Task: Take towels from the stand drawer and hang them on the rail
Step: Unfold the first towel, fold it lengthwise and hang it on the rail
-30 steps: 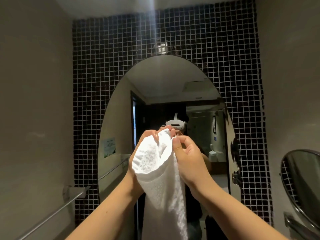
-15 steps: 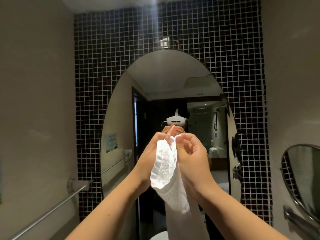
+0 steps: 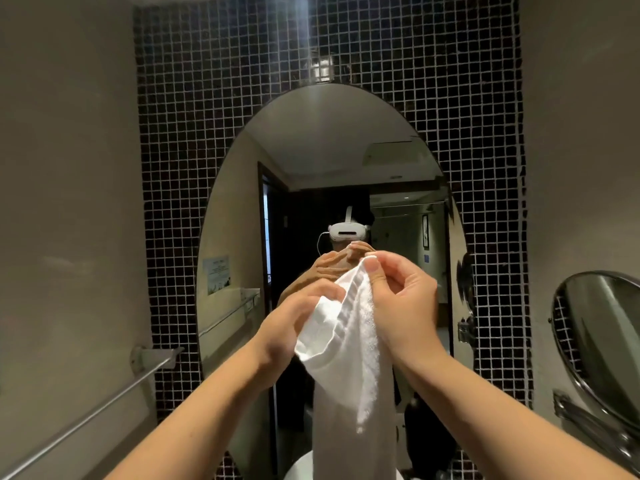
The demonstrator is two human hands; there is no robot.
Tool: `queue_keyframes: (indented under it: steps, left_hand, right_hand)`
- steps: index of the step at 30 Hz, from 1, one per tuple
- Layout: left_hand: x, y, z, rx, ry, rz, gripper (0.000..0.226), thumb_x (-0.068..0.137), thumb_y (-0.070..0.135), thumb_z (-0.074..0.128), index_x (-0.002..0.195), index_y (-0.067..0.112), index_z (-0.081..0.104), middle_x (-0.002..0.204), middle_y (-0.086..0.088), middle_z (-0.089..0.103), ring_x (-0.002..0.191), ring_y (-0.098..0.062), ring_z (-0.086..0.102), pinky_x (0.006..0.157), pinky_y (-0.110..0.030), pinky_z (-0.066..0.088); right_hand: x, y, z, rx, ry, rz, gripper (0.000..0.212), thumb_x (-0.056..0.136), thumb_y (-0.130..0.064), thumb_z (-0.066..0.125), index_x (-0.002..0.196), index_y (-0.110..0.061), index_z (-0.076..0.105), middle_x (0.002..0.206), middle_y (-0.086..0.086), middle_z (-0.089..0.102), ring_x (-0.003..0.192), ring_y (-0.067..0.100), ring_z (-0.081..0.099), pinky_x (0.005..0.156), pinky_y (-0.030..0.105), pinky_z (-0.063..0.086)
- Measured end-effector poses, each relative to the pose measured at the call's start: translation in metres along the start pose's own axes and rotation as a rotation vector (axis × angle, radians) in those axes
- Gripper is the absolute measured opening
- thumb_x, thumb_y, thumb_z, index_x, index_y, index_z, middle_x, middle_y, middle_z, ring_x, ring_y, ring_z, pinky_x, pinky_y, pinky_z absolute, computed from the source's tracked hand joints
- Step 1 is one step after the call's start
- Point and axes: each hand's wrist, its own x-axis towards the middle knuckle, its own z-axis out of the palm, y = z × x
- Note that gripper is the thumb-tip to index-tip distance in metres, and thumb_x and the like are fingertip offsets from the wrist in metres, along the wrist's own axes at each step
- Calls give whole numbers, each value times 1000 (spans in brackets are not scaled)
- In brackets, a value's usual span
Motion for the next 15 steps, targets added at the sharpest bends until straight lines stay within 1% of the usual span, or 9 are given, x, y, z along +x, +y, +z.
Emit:
queue_keyframes:
  steps: [2, 4, 5, 6, 7, 10, 12, 14, 15]
  left_hand:
    - [-11, 1, -6, 92, -43, 5, 40, 87, 48, 53, 104, 17, 74, 105, 3, 75, 99, -16, 68, 87, -29, 54]
    - [-21, -1, -13, 659, -139, 194, 43, 92, 70, 46, 101, 37, 72, 104, 17, 70, 97, -6, 67, 87, -33, 54]
    - [-26, -4, -15, 955, -180, 253, 46, 90, 77, 43, 101, 41, 70, 104, 22, 67, 96, -2, 64, 84, -31, 53]
    - [-31, -7, -17, 1139, -207, 284, 48, 90, 79, 43, 102, 41, 68, 101, 23, 66, 94, 0, 63, 81, -28, 53]
    - [-34, -13, -21, 1180, -194, 282, 44, 91, 77, 43, 99, 41, 67, 95, 23, 67, 87, 2, 62, 77, -26, 52]
    - [-35, -21, -35, 976, -26, 193, 39, 97, 66, 43, 91, 36, 68, 75, 19, 69, 65, -3, 63, 63, -31, 53]
    - [-28, -22, -43, 849, 103, 182, 32, 98, 57, 51, 103, 36, 75, 81, 20, 74, 69, -1, 68, 65, -30, 56]
    - [-19, -23, -46, 723, 210, 177, 15, 100, 39, 60, 100, 41, 75, 81, 23, 74, 67, 2, 68, 63, -24, 56]
    - [-15, -21, -44, 695, 253, 173, 18, 100, 32, 62, 97, 47, 72, 80, 24, 73, 65, 2, 67, 61, -21, 55]
  right_hand:
    - [3, 1, -2, -1, 6, -24, 9, 96, -15, 68, 94, -18, 76, 90, -3, 77, 87, 7, 74, 78, 20, 57]
    - [9, 4, -5, -7, 19, -28, 10, 96, -15, 67, 93, -21, 75, 93, -2, 77, 89, 9, 74, 80, 22, 57]
    - [12, 6, -8, -19, 28, -21, 10, 96, -16, 68, 94, -22, 75, 95, -2, 78, 90, 10, 74, 82, 26, 58]
    - [16, 9, -11, -36, 32, -18, 9, 95, -18, 69, 95, -23, 75, 96, -2, 78, 91, 11, 74, 83, 29, 59]
    - [19, 12, -14, -56, 28, -22, 8, 95, -18, 69, 96, -24, 75, 97, -3, 77, 91, 11, 74, 83, 31, 60]
    - [21, 20, -19, -98, -9, -46, 11, 94, -14, 70, 94, -25, 72, 96, -2, 76, 87, 12, 73, 79, 25, 59]
    - [16, 24, -19, -91, -15, -46, 13, 95, -13, 69, 95, -26, 72, 89, -2, 74, 73, 10, 68, 65, 19, 53]
    - [12, 29, -16, -79, -24, -55, 14, 96, -14, 67, 100, -26, 74, 76, -11, 69, 52, 3, 52, 49, 16, 40]
    - [11, 30, -16, -72, -30, -57, 15, 97, -15, 66, 102, -25, 75, 69, -13, 66, 46, 2, 42, 44, 16, 33]
